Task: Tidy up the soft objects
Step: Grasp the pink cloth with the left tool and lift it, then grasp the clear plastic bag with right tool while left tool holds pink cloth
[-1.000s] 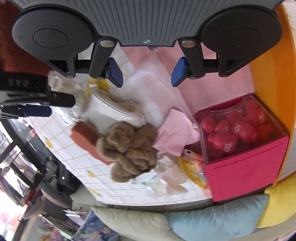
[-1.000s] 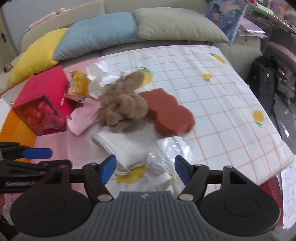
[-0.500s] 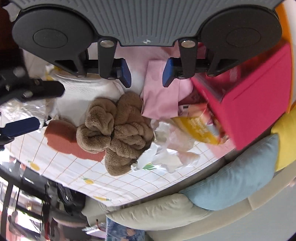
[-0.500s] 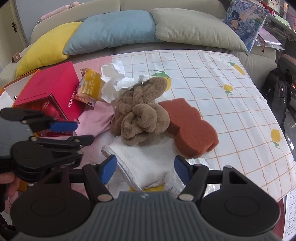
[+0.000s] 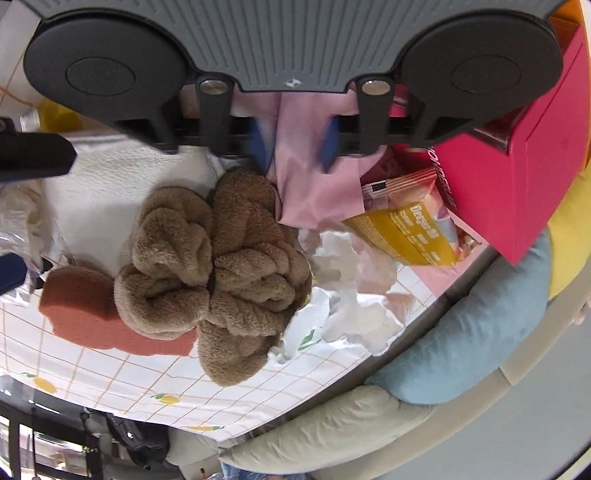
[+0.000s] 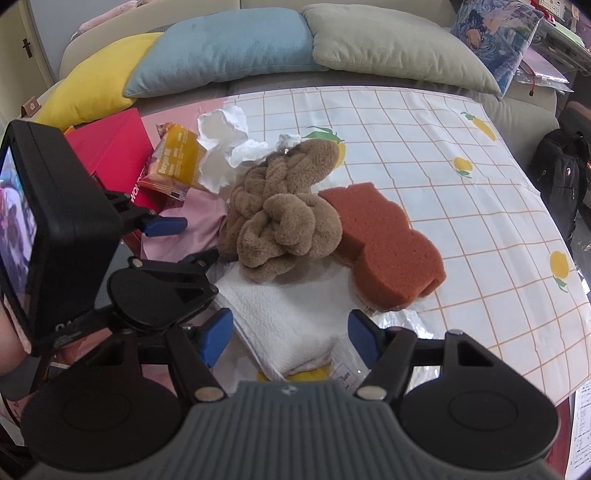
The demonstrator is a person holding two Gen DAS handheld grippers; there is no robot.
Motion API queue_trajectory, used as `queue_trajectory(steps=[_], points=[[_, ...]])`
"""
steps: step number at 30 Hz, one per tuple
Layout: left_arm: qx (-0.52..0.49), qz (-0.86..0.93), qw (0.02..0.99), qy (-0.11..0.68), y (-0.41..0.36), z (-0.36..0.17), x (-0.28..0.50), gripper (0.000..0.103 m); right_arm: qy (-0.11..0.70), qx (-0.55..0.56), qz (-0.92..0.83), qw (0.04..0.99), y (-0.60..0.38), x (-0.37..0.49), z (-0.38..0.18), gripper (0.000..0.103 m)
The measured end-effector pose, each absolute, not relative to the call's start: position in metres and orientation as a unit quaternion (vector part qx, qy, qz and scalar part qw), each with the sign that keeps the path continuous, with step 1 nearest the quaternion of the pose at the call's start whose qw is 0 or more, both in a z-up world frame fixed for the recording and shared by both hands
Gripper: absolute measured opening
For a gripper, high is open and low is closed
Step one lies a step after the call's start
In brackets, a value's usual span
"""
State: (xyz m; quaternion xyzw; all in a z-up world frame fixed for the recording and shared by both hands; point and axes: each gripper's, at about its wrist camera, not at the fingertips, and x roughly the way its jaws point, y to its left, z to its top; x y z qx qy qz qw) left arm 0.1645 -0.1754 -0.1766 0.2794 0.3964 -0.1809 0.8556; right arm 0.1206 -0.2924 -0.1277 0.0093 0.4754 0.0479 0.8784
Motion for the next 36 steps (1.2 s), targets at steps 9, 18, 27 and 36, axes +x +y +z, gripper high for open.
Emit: queue_trajectory(steps=[9,18,27,36], points=[[0.209,-0.178,0.886,0.373,-0.155,-0.146,0.15,0.002,0.471,0.008,0.056,0.88,-0.29,0.118,-0.124,0.068],[0.126,-0.165,0.898,0.387,-0.111,-0.09,0.11,0.001,0.462,-0.003,0.083,0.883,-0.273,0.113,-0.115,0.062],[0.109,-0.103,0.889,0.433,-0.071,-0.083,0.082,0.001,0.472,-0.001,0.135,0.871,-0.236,0.098,-0.119,0.062],[0.076,-0.089,0.894,0.433,-0.052,-0.082,0.078,0.001,0.499,-0.032,0.164,0.85,-0.198,0.116,-0.16,0.065]])
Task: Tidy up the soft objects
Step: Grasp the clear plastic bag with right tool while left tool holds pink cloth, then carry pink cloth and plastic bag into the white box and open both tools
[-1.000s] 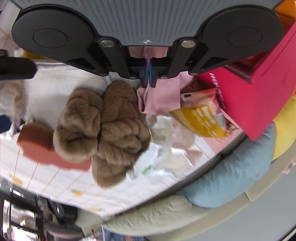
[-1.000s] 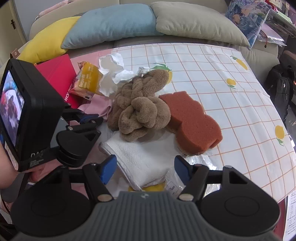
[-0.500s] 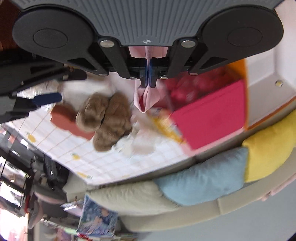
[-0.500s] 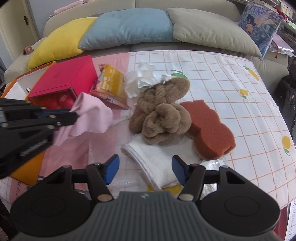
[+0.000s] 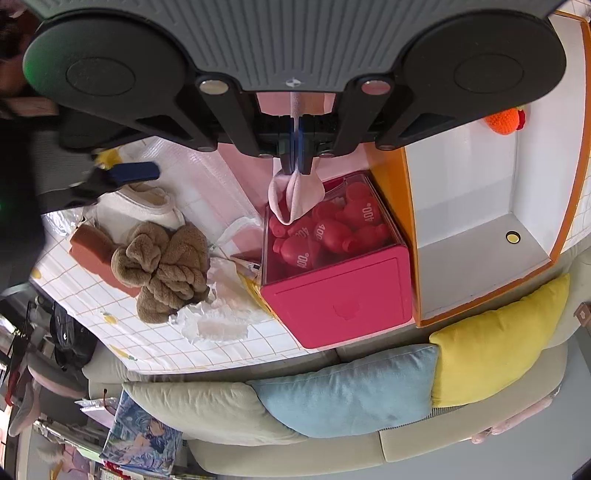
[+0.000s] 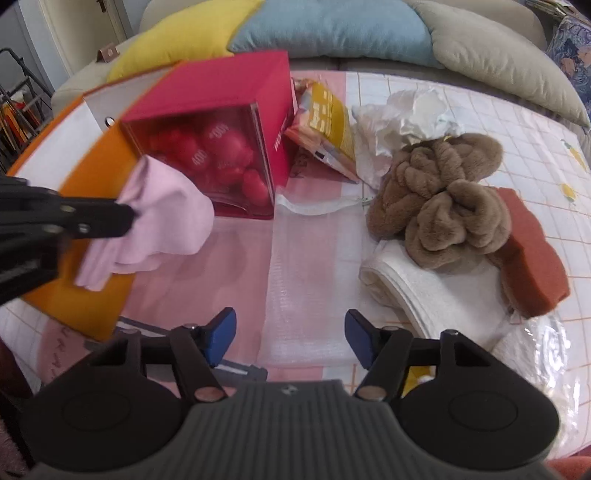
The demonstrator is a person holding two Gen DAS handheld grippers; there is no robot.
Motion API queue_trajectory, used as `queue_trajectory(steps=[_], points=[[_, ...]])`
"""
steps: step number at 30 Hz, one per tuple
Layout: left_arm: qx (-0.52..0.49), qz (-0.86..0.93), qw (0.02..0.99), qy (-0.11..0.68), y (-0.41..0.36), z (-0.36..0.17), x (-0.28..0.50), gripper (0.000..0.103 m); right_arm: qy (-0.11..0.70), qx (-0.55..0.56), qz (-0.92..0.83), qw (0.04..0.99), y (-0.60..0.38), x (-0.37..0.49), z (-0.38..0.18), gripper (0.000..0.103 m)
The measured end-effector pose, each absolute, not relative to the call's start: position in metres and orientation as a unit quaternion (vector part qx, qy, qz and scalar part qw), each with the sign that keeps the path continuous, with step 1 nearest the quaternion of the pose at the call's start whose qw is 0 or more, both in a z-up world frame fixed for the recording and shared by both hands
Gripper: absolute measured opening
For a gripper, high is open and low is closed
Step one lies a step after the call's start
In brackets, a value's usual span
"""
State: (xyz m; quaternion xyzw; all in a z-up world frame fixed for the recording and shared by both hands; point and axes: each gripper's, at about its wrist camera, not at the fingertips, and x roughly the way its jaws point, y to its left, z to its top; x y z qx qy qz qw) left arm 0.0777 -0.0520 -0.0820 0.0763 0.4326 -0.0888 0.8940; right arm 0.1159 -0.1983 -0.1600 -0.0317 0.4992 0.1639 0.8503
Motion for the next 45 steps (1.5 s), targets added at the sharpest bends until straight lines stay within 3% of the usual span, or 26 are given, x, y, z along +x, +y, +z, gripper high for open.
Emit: queue_trajectory(steps=[7,9,11,12,14,19,35,45], points=[[0.065,-0.094,0.896,0.429,-0.053,-0.08,0.076,0.001,0.511,-0.023,0.15,0.846,-0.196,0.135,-0.177,0.064],[0.059,-0.097,0.897,0.427,-0.052,-0.079,0.075,0.002,0.504,-0.037,0.143,0.851,-0.194,0.135,-0.177,0.055],[0.054,-0.099,0.898,0.424,-0.051,-0.077,0.073,0.002,0.498,-0.054,0.138,0.854,-0.193,0.134,-0.178,0.033],[0.053,-0.1,0.899,0.423,-0.051,-0.076,0.073,0.002,0.496,-0.058,0.133,0.856,-0.194,0.134,-0.178,0.026],[0.047,-0.102,0.9,0.42,-0.05,-0.074,0.072,0.002,0.495,-0.059,0.122,0.858,-0.199,0.134,-0.178,0.001],[0.033,-0.106,0.907,0.405,-0.047,-0.061,0.067,0.002,0.491,-0.044,0.136,0.86,-0.204,0.126,-0.167,0.0],[-0.016,-0.086,0.944,0.318,-0.01,0.002,0.037,0.001,0.4,0.049,0.181,0.897,-0.207,0.064,-0.044,0.0],[-0.043,-0.044,0.952,0.3,0.039,0.021,0.032,0.001,0.356,0.061,0.262,0.895,-0.155,0.06,0.008,0.0]])
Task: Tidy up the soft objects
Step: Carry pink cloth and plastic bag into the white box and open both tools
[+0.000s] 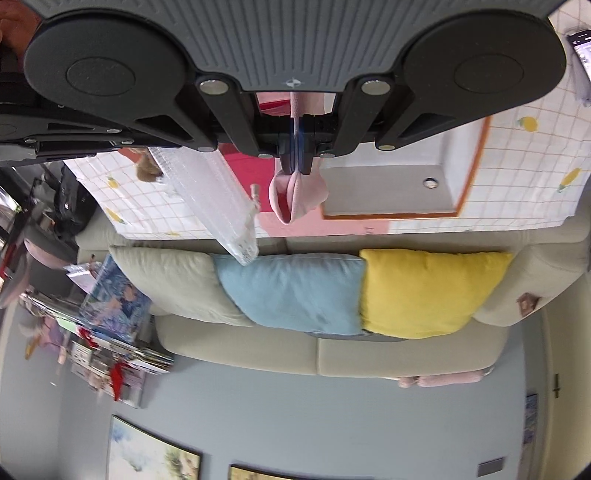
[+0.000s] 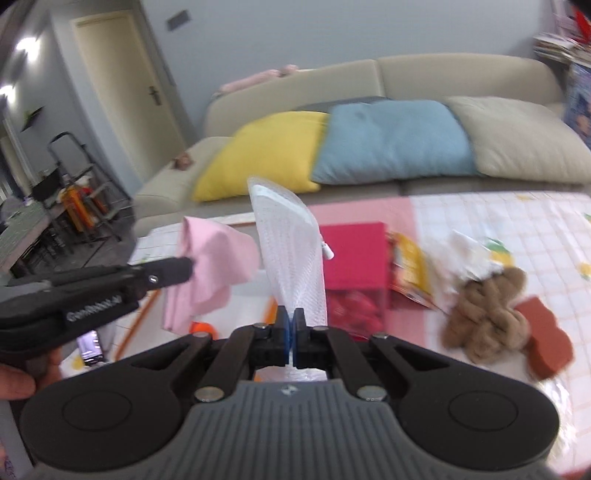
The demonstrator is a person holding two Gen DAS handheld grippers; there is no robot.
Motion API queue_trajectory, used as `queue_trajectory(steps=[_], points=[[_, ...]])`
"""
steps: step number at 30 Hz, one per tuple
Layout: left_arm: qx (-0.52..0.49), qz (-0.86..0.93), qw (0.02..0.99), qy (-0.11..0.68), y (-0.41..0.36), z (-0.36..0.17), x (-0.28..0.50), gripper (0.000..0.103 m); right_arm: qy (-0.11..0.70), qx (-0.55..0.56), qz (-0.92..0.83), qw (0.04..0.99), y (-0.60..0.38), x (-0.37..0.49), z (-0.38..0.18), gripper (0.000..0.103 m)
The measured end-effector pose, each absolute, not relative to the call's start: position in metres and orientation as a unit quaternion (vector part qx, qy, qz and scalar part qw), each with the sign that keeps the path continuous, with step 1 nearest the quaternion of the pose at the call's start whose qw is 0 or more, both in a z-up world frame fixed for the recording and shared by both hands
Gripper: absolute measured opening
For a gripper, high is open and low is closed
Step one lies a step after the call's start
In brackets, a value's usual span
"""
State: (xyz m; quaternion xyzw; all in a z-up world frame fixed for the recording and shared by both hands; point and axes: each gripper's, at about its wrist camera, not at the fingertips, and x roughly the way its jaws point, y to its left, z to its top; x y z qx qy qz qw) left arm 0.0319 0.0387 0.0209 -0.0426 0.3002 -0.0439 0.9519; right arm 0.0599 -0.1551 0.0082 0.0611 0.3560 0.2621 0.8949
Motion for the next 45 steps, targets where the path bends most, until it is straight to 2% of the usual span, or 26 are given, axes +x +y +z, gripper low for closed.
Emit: queue_trajectory(steps=[9,16,21,30,37,40,42,44,45], points=[[-0.088,-0.044,0.927,0.362,0.108,0.003,0.063,0.001,0.399,0.075,0.312,0.859,-0.083,0.095,0.011,0.0],[-0.141,-0.058,0.888,0.433,0.151,-0.038,0.1,0.001,0.464,0.013,0.298,0.834,-0.026,0.135,-0.024,0.0],[-0.123,-0.048,0.868,0.479,0.153,-0.066,0.118,0.001,0.502,-0.041,0.277,0.818,0.001,0.155,-0.055,0.0],[-0.102,-0.063,0.825,0.553,0.15,-0.102,0.129,0.002,0.493,-0.153,0.26,0.816,0.021,0.168,-0.087,0.0],[-0.01,-0.083,0.789,0.608,0.138,-0.117,0.13,0.003,0.507,-0.177,0.276,0.797,0.019,0.173,-0.098,0.003],[0.014,-0.081,0.776,0.625,0.134,-0.123,0.129,0.009,0.51,-0.174,0.276,0.796,0.018,0.175,-0.102,0.003],[0.015,-0.075,0.77,0.633,0.134,-0.125,0.13,0.022,0.51,-0.172,0.279,0.796,0.019,0.175,-0.103,0.005],[0.017,-0.065,0.771,0.633,0.135,-0.122,0.13,0.037,0.506,-0.171,0.284,0.796,0.02,0.172,-0.102,0.015],[0.019,-0.062,0.775,0.629,0.136,-0.12,0.129,0.04,0.502,-0.173,0.285,0.798,0.019,0.171,-0.101,0.02]])
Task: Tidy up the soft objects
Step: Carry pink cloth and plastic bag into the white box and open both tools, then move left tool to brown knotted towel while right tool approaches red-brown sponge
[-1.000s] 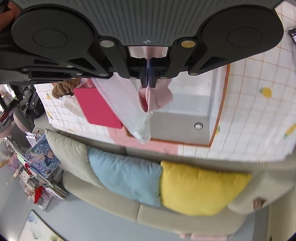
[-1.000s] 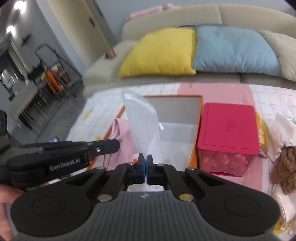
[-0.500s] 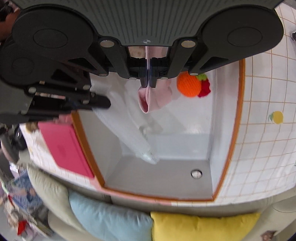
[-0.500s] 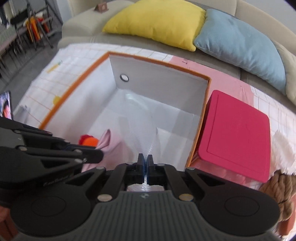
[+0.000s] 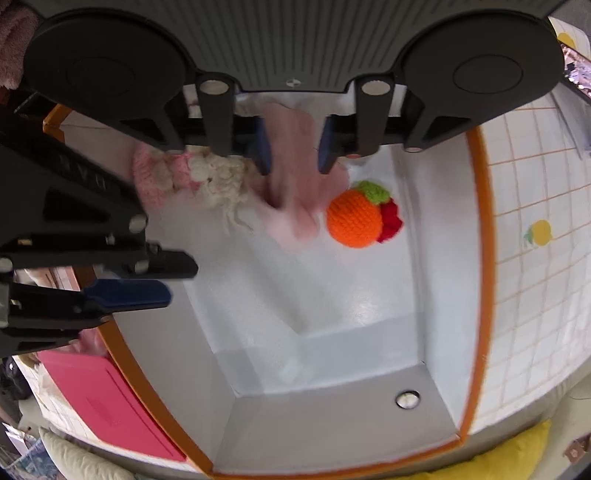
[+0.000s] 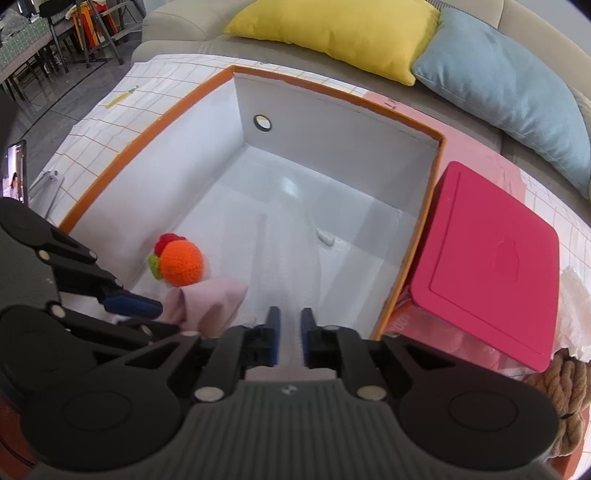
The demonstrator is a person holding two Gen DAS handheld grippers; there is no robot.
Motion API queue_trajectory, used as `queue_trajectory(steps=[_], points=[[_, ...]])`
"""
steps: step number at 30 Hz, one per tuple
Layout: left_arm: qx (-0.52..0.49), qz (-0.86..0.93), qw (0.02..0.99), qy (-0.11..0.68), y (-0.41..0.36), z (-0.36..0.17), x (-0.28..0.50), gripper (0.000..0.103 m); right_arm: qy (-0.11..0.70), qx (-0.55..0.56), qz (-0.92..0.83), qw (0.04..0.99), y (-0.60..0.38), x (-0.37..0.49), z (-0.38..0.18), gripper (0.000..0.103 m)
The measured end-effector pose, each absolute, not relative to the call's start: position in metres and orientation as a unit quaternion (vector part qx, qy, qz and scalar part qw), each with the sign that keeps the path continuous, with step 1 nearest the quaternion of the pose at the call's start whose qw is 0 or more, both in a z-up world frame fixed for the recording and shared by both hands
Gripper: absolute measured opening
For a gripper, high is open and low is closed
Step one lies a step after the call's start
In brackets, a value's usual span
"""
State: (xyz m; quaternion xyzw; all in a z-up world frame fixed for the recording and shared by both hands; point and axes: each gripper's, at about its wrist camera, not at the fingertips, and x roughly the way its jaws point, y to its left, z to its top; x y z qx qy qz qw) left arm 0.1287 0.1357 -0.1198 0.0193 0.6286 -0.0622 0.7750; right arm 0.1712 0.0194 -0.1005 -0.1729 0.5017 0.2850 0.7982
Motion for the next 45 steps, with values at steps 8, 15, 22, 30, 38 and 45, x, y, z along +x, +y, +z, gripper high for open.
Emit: queue_trajectory(steps=[8,15,22,30,38,45], points=[[0.043,-0.068,0.792,0.605,0.132,-0.092,0.122,0.065,0.483,-0.177,0.288,0.807,0.013,0.164,-0.083,0.038],[0.067,-0.055,0.82,0.565,0.118,-0.061,0.111,0.065,0.458,-0.157,0.285,0.828,-0.008,0.154,-0.059,0.038],[0.064,-0.064,0.879,0.467,0.089,-0.014,0.089,0.065,0.409,-0.102,0.271,0.865,-0.052,0.132,-0.02,0.038],[0.038,-0.113,0.93,0.348,0.036,0.012,0.055,0.065,0.347,-0.005,0.226,0.91,-0.132,0.092,-0.001,0.041],[0.008,-0.18,0.922,0.343,-0.022,-0.011,0.048,0.065,0.356,-0.005,0.136,0.925,-0.197,0.053,-0.035,0.05],[0.051,-0.234,0.895,0.376,-0.077,-0.04,0.056,0.064,0.407,-0.032,0.05,0.912,-0.262,0.053,-0.069,0.06]])
